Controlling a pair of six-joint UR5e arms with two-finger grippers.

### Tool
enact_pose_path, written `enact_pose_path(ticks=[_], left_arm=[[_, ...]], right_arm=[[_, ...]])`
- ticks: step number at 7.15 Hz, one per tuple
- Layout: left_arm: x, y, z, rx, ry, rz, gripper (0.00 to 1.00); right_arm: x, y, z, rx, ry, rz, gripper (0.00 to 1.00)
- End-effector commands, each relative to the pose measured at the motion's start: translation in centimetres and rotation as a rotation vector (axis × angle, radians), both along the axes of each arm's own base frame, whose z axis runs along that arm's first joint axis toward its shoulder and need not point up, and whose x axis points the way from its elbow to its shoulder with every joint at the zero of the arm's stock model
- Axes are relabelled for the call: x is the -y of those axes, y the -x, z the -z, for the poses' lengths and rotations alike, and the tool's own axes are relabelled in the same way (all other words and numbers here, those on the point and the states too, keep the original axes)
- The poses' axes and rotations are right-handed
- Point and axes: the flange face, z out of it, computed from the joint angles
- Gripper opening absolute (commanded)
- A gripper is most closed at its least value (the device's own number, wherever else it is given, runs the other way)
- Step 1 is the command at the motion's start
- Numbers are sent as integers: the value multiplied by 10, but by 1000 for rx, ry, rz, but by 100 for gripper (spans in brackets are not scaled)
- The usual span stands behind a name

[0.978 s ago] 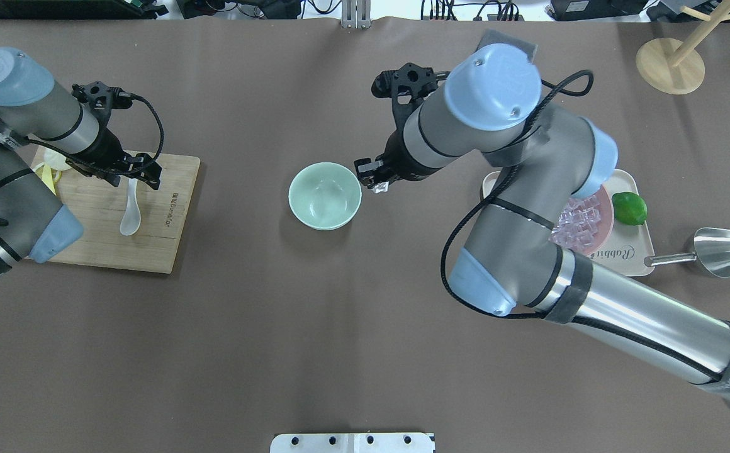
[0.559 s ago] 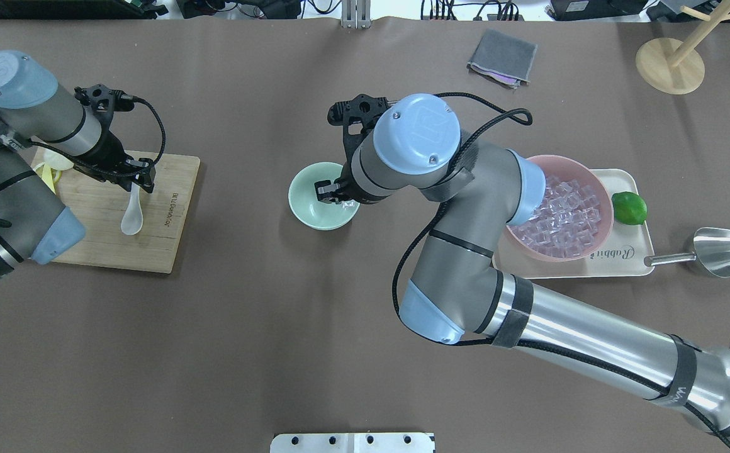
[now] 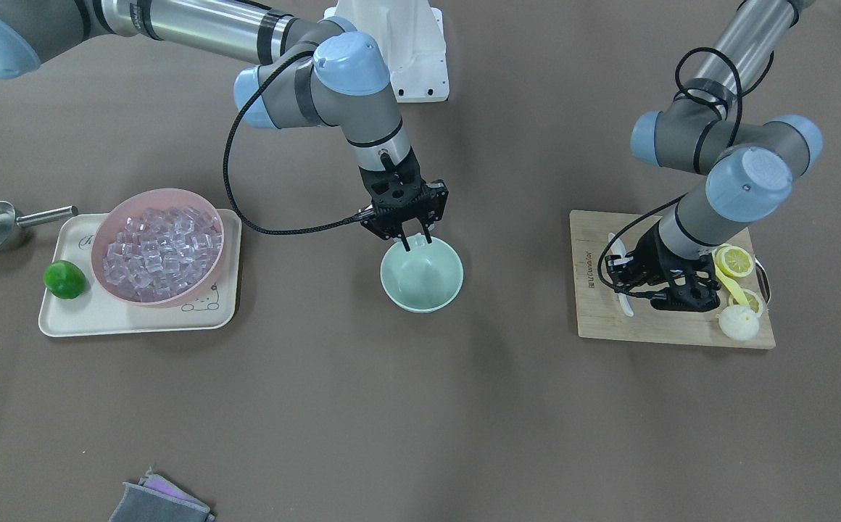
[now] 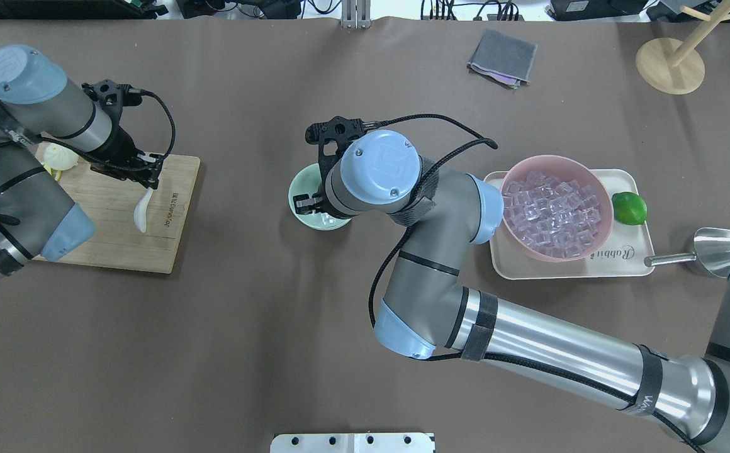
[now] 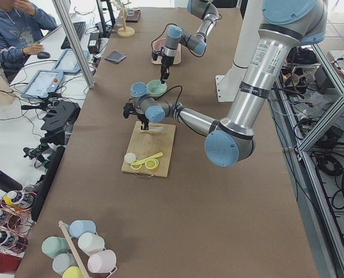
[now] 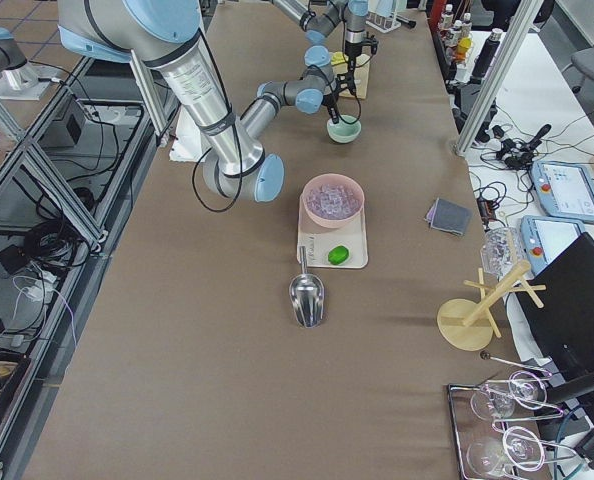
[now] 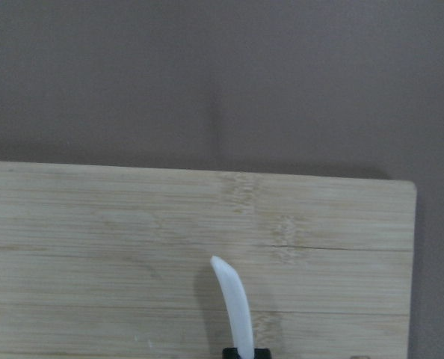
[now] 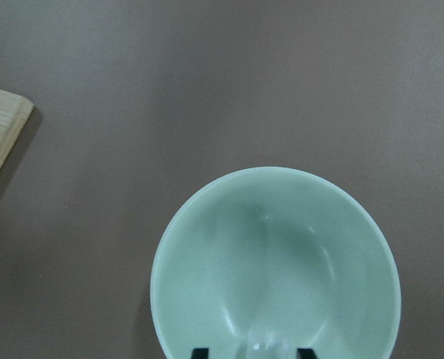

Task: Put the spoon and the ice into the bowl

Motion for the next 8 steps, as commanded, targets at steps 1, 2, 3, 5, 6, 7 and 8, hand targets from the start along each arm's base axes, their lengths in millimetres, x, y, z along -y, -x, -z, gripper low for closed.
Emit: enact_pose_path(ticks=[1,2,3,5,6,7,8], left_arm=[[0,-50,85,-85,46,43,0],[4,-55,112,-112,56,66,0],[8,-60,141,-142,55,81,0],[7,-101,203,-190,102,103,0],[2,-123,217,-198,118,93,0],[9,-130,227,-200,112,102,0],[23,-138,238,-181,74,148,0]], right_arm=[[-9,-35,-14,21,-16,2,100],[2,-82,-24,54,11,24,100],[21,-147,-46,79,35,64,100],[27,-256,-110,56,-7,140,100],[34,-298,-143,41,-1,159,100],[31,-326,-174,13,-10,177,100],[26,-344,-201,-18,-37,204,100]])
